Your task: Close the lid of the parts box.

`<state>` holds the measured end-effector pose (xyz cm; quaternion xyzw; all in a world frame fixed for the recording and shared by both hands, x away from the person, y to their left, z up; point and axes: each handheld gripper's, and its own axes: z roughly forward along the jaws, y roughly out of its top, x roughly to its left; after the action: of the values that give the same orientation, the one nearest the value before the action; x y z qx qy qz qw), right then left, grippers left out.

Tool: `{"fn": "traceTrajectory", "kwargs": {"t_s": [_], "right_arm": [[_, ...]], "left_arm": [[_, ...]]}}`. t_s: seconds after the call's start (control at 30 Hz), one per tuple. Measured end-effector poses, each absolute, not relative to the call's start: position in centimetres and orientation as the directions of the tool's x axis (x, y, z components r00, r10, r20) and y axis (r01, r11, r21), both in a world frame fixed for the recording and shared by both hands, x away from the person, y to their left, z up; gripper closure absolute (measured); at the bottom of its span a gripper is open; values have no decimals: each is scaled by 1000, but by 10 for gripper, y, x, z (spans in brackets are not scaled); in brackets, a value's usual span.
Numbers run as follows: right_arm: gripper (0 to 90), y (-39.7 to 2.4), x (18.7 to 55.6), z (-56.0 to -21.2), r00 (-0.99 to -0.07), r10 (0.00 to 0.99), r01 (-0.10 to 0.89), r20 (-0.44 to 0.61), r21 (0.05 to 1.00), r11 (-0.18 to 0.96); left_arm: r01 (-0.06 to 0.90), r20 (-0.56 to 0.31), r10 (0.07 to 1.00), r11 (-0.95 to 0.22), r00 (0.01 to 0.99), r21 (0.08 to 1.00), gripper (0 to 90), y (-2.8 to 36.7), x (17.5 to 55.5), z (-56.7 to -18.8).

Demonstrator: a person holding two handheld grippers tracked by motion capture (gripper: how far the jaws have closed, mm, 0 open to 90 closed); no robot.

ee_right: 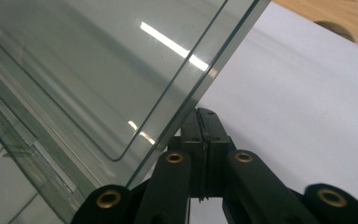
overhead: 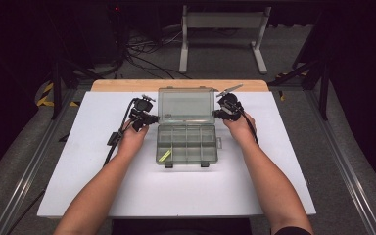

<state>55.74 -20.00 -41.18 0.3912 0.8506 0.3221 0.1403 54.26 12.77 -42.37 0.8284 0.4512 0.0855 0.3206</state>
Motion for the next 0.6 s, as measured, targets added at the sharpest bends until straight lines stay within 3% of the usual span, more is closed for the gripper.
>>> {"fn": "traceTrajectory", "kwargs": {"t_s": [0.6], "right_arm": [[900, -202, 555, -402, -651, 759, 550, 7, 693, 465]], "left_arm": [[677, -149, 802, -369, 578, 637, 898, 129, 543, -416]]}}
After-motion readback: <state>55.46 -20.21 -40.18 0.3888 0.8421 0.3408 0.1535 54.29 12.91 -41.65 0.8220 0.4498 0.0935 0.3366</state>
